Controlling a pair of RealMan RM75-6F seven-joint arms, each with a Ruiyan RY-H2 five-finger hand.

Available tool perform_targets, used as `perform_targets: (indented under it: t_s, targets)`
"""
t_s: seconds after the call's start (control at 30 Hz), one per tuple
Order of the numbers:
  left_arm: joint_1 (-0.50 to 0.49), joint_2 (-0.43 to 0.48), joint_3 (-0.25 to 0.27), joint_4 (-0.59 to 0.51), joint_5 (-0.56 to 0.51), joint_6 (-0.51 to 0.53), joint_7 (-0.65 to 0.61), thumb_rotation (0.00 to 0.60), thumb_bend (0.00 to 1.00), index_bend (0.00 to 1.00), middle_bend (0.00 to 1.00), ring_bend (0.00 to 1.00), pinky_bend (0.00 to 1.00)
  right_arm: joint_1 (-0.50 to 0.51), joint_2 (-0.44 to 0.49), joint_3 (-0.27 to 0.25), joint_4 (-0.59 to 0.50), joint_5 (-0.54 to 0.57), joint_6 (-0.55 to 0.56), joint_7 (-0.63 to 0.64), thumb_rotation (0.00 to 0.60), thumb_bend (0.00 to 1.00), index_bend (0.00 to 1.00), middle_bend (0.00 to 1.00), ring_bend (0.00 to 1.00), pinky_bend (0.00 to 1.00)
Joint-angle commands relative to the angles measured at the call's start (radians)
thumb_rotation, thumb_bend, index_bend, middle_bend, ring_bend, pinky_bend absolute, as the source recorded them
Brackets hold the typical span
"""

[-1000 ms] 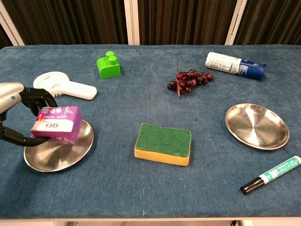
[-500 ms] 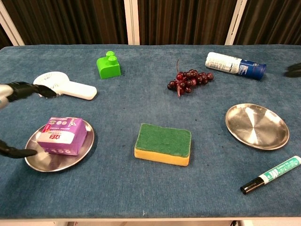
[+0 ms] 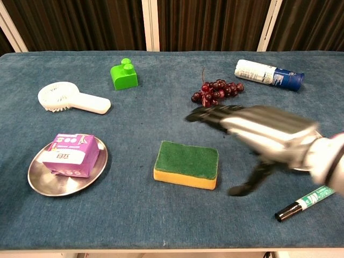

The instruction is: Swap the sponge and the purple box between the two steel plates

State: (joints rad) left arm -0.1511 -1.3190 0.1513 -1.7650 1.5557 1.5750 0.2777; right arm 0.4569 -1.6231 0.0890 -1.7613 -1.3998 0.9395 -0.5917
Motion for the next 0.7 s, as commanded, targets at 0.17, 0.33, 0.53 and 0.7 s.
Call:
perform_targets:
  t_s: [0.17, 0.33, 0.53, 0.7]
  targets:
    - [0.024, 0.017, -0.019, 0.032, 0.001, -0.009, -0.053, 0.6, 0.03, 0.15, 0.15, 0.1, 0.18, 0.092, -0.165, 0.055, 0.074, 0.248, -0.019, -0.2, 0.6, 0.22, 0.01, 0.12, 0.04, 0.18]
    - [0.032, 0.023, -0.031, 0.037, 0.006, -0.015, -0.069, 0.6, 0.04, 0.15, 0.15, 0.1, 0.18, 0.118, -0.178, 0.058, 0.087, 0.307, 0.005, -0.234, 0.6, 0.3, 0.17, 0.2, 0.16, 0.31]
    - [0.039, 0.023, -0.043, 0.042, 0.013, -0.026, -0.075, 0.6, 0.04, 0.15, 0.15, 0.1, 0.18, 0.139, -0.181, 0.051, 0.103, 0.326, 0.04, -0.243, 0.6, 0.34, 0.49, 0.42, 0.4, 0.54]
    - [0.047, 0.024, -0.053, 0.043, 0.014, -0.031, -0.077, 0.6, 0.04, 0.15, 0.15, 0.1, 0.18, 0.144, -0.178, 0.045, 0.113, 0.289, 0.089, -0.226, 0.6, 0.36, 0.65, 0.54, 0.49, 0.63]
